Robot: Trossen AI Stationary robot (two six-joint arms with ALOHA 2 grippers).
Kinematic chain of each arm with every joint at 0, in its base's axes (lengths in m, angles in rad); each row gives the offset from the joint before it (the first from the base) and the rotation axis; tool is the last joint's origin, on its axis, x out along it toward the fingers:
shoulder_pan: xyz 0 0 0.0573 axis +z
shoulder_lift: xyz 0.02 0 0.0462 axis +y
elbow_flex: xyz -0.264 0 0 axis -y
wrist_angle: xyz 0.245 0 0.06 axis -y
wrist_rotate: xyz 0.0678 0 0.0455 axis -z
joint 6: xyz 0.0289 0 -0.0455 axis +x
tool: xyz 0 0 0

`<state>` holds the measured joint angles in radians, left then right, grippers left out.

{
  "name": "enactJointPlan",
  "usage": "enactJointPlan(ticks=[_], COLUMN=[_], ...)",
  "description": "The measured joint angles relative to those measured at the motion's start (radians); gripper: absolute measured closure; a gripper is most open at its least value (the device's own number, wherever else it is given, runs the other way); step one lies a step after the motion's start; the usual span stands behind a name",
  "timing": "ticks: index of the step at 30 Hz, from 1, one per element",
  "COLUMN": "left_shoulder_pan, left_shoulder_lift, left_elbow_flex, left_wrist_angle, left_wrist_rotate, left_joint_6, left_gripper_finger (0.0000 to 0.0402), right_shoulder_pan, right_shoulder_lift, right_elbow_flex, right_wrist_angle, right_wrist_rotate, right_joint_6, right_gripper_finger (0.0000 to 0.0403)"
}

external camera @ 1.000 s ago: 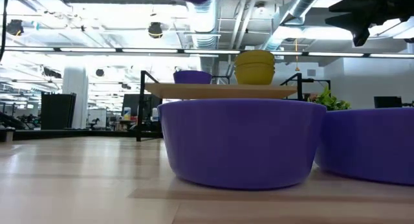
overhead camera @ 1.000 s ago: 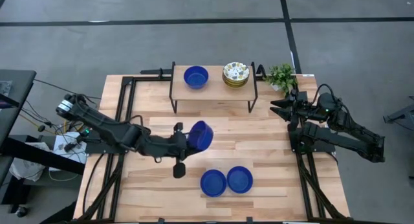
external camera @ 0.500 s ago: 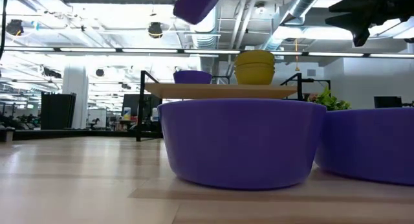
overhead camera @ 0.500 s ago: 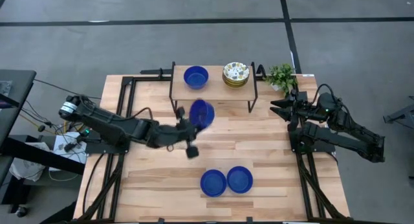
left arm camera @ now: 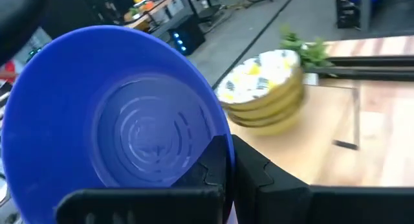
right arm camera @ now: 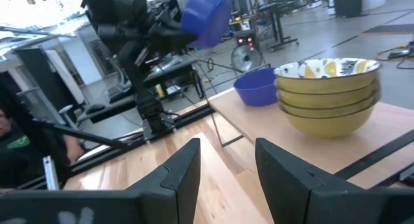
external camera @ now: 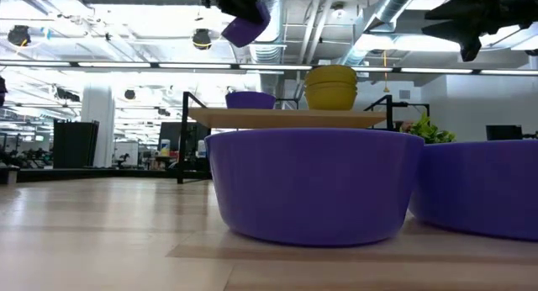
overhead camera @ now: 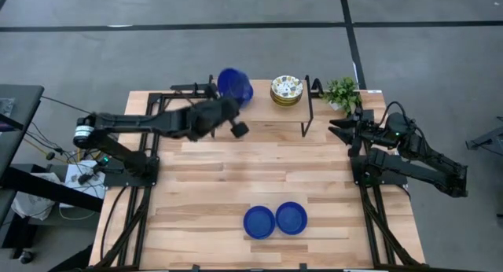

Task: Pick & Place Mini bowls
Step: Stack the blue bowl on top of the blue bowl on the shelf

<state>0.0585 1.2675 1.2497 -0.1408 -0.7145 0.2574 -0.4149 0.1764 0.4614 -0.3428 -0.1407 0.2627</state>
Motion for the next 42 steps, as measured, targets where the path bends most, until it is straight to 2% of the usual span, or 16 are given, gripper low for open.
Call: enactJointPlan(ticks=[7,12,14,17,23,26,31,42], left_shoulder_pan=[0.146,0.189,0.2,0.218,0.242,0.253,0.273,0.331], left_shoulder_lift=[0.005,0.063,0.106,0.186,0.3,0.312,0.29,0.289], left_elbow_flex=[0.013,0.024,0.061,0.148,0.341,0.402,0.462,0.473], left_wrist_angle=[-0.013,-0.037,-0.083,-0.171,-0.401,-0.501,-0.597,-0.722], left_wrist_rotate=[0.097,0.147,0.175,0.197,0.201,0.223,0.343,0.5], left_joint_6=[0.001,0.001,0.019,0.131,0.284,0.365,0.419,0.467], left_gripper_finger=[0.0398,0.0398,0.0398,0.0398,0.0398,0.0397,0.0397,0.0397], right_shoulder_pan=[0.0,0.0,0.0,0.0,0.0,0.0,0.0,0.0], right_shoulder_lift=[0.0,0.0,0.0,0.0,0.0,0.0,0.0,0.0], right_elbow_flex=[0.0,0.0,0.0,0.0,0.0,0.0,0.0,0.0], right_wrist_angle=[0.0,0.0,0.001,0.001,0.008,0.008,0.008,0.007], right_wrist_rotate=[0.011,0.011,0.01,0.01,0.01,0.01,0.01,0.011], right_joint_6=[0.0,0.0,0.001,0.001,0.002,0.002,0.002,0.001], right_gripper_finger=[0.0264,0.0265,0.0266,0.0265,0.0265,0.0266,0.0264,0.0264])
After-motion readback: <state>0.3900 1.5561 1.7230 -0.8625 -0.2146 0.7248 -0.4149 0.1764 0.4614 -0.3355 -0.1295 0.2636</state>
